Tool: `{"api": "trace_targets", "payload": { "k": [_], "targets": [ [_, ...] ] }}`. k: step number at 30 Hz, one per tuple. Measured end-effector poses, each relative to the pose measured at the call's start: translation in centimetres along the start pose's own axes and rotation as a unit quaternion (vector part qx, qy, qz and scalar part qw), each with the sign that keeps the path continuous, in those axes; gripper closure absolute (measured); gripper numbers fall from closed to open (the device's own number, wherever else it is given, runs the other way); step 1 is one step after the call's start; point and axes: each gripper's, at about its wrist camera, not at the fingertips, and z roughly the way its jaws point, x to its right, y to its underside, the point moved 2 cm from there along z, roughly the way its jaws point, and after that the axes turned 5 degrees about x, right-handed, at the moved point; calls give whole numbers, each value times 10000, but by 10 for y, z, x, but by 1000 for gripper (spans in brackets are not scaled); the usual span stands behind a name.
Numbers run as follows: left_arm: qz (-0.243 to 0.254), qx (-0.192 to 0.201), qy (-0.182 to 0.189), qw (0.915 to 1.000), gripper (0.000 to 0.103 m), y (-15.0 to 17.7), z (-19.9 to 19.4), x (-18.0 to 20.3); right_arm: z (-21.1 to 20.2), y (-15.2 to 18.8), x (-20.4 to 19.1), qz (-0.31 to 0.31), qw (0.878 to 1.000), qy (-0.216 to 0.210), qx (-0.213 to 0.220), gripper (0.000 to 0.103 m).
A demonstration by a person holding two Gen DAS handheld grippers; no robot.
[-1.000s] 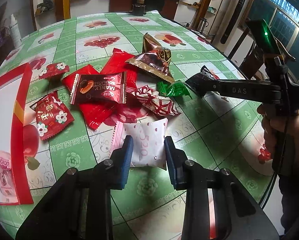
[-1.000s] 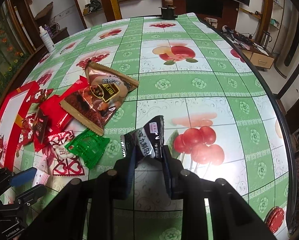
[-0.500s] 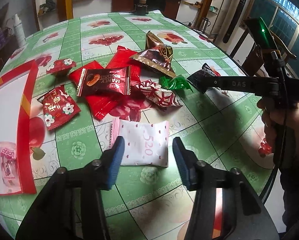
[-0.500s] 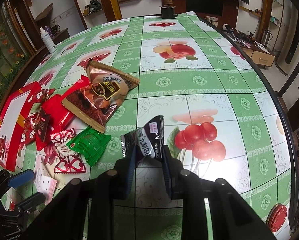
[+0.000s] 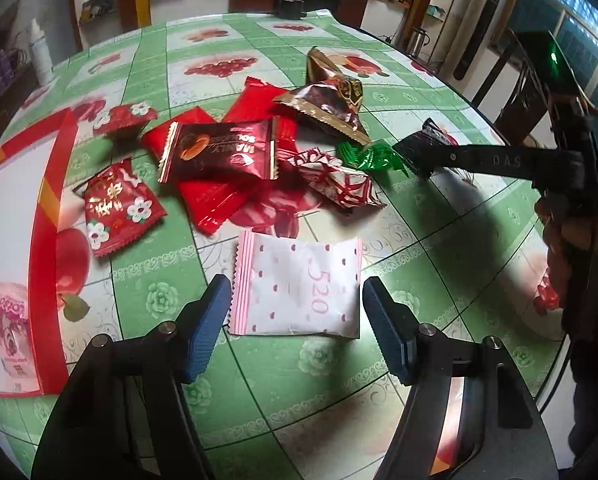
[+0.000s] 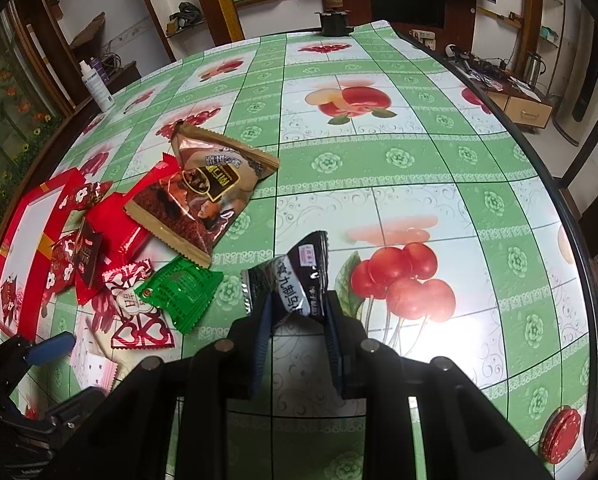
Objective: Organize snacks
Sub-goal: 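Lower left tool around white pouch while right tool holds purple bag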
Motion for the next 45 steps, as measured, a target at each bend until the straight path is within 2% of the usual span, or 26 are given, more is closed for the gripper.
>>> {"api": "trace_targets", "payload": {
  "k": [7, 10, 14, 19, 27, 45],
  "targets": [
    [474, -10, -346, 9983, 36, 4, 5, 14, 0, 0, -2, -9, 10000, -15, 9, 75],
    [552, 45, -249, 9982, 44, 6, 3, 16, -1, -1, -2, -10, 10000, -14, 22, 75],
    [579, 85, -196, 9981, 48, 7, 1, 16, -4, -1, -4, -20, 10000, -6, 51, 75],
    [292, 207, 70, 9993, 56, 6, -4, 7, -10, -2, -3, -13, 9999, -6, 110, 77],
    [135, 333, 248, 9990, 57, 3, -11, 6, -13, -3, -2, -18, 9999, -19, 147, 78],
    [8, 588, 223, 9980, 57, -5, -26, -3, -32, -8, -14, -106, 9992, -168, 352, 78]
  ]
}}
